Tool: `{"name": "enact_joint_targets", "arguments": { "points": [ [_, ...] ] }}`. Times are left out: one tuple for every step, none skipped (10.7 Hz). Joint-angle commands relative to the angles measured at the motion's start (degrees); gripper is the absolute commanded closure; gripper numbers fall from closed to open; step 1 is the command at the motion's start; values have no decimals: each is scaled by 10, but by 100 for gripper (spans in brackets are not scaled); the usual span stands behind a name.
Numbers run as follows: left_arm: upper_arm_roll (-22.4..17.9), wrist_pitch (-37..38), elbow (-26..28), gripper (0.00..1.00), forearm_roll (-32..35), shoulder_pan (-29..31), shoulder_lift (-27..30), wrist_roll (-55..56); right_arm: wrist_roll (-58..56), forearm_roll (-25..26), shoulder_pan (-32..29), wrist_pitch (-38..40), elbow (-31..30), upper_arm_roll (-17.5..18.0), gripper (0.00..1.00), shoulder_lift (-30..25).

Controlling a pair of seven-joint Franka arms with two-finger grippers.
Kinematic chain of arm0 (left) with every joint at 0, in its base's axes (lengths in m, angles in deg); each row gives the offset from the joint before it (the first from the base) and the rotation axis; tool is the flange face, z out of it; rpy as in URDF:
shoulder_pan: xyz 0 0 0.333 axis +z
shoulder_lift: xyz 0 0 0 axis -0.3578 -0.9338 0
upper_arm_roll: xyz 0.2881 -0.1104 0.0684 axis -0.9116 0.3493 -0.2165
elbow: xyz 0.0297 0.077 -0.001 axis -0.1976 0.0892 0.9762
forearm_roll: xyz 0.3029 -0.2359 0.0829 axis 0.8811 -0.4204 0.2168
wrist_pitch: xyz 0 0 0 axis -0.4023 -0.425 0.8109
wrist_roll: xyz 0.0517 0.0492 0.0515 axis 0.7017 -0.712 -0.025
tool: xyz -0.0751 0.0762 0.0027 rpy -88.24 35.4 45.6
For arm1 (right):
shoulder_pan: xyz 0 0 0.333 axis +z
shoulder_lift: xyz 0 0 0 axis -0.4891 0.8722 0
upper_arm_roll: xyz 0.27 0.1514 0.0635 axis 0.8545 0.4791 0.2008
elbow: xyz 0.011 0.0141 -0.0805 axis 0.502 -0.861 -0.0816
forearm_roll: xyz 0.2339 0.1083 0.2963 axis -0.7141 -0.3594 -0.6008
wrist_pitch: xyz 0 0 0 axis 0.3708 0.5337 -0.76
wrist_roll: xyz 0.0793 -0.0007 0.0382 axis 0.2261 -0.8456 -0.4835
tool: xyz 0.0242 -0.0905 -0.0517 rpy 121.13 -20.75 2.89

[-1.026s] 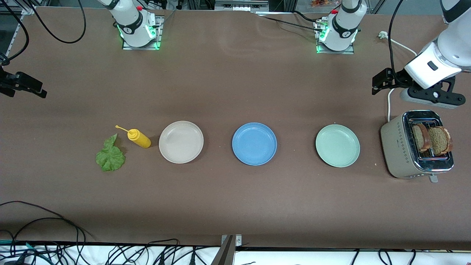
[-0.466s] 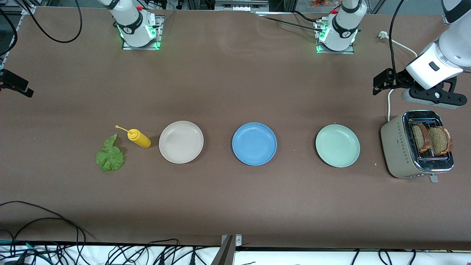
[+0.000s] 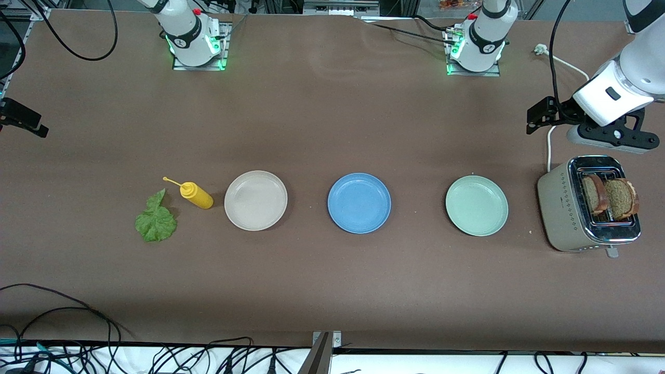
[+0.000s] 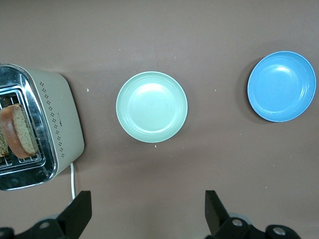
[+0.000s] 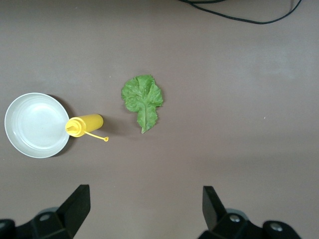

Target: Make sandwich in blue plate with both arms

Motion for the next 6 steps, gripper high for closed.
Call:
{"name": "enact_joint_targets", "arguments": {
  "points": [
    [-2,5,-12,0,8,-1,-5,-10,-4,3,1,13,14,-1,0,5],
    [-2,5,-12,0,8,-1,-5,-10,-4,3,1,13,14,-1,0,5],
    [-2,5,-12,0,8,-1,-5,-10,-4,3,1,13,14,0,0,5],
    [-2,5,-12,0,8,-1,-5,-10,-4,3,2,13,14,0,0,5],
    [-2,5,-12,0,8,-1,-5,-10,-5,3,2,14,14,0,0,5],
    [-2,5,-12,0,8,-1,-5,-10,-5,4,2,17,14,-1,0,5]
  ]
}}
